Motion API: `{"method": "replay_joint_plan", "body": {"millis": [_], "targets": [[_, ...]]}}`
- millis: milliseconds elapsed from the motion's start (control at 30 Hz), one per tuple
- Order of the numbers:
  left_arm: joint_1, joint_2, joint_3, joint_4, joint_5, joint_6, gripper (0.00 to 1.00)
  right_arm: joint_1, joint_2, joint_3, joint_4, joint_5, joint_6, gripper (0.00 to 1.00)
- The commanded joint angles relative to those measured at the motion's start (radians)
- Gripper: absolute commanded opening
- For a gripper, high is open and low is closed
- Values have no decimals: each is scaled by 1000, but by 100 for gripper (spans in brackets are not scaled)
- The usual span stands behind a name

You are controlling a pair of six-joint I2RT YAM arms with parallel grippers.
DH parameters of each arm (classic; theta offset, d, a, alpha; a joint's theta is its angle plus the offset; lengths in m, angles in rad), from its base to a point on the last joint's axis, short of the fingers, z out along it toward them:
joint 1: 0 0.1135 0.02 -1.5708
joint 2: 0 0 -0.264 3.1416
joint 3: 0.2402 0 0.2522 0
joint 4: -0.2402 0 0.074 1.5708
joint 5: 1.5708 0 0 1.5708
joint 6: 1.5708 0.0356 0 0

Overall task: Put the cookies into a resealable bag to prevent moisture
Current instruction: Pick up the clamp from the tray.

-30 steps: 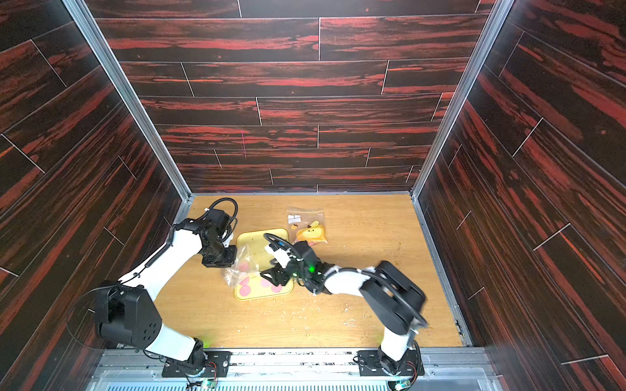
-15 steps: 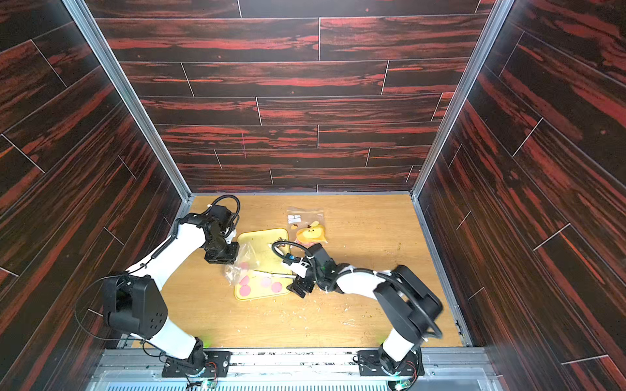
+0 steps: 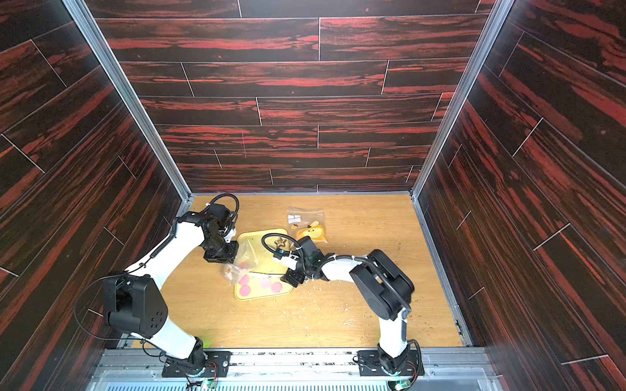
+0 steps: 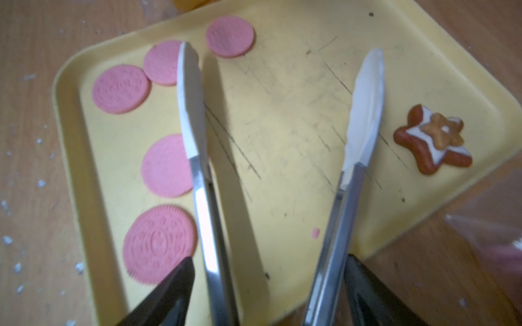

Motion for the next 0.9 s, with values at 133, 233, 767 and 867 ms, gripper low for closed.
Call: {"method": "replay_joint_plan", "body": {"millis": [133,233,767,867], "targets": [[12,5,22,-31,18,24,0,-16,66,23,-49,-57,-37,82],[12,8,23,-32,25,24,0,-20,78,35,-53,-64,-40,83],[17,9,31,-38,17,30,0,-53,-38,-2,-38,-142,-38,54],[20,7,37,-38,18,31,0,-61,-89,-16,-48,-119,-23,52]]}}
